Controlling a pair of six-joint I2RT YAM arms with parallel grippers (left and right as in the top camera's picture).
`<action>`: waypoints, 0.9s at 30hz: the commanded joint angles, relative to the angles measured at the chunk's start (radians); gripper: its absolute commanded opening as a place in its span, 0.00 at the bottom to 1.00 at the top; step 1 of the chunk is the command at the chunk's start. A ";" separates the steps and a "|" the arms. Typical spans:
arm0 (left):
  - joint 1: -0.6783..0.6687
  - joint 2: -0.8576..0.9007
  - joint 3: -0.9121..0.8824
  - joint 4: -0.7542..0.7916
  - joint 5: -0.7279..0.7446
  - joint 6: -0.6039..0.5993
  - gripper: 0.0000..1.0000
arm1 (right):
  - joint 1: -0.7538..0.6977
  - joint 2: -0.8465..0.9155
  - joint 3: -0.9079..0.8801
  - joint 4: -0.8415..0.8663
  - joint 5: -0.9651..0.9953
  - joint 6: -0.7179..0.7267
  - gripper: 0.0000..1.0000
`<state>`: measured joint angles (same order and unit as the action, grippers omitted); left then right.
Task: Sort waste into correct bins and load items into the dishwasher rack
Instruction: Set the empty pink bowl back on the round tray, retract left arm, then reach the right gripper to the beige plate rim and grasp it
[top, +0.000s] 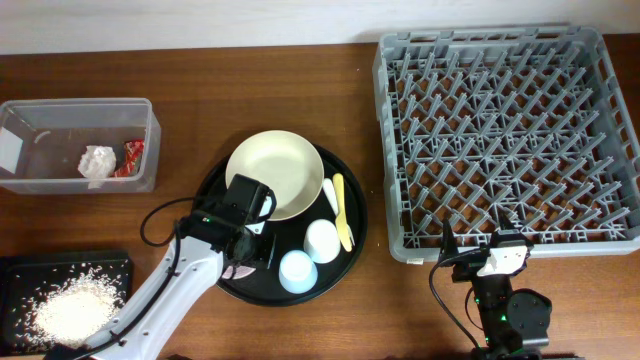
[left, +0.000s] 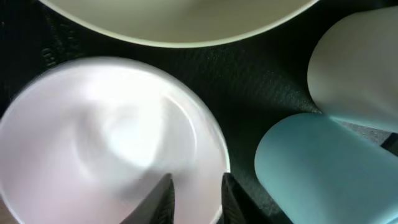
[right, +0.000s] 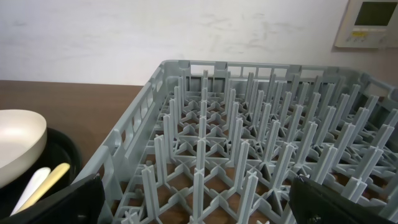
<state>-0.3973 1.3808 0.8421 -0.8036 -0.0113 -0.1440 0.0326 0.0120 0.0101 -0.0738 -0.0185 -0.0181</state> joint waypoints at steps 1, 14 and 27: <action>-0.002 -0.001 -0.005 0.000 0.049 -0.001 0.42 | 0.006 -0.005 -0.005 -0.005 0.005 0.008 0.98; 0.516 -0.067 0.456 -0.080 -0.031 0.003 0.99 | 0.006 -0.005 -0.005 -0.005 0.005 0.008 0.98; 0.651 -0.067 0.455 -0.080 -0.031 0.002 0.99 | 0.006 -0.006 -0.005 -0.005 0.005 0.008 0.98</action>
<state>0.2493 1.3273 1.2865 -0.8825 -0.0418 -0.1467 0.0326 0.0120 0.0101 -0.0738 -0.0181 -0.0185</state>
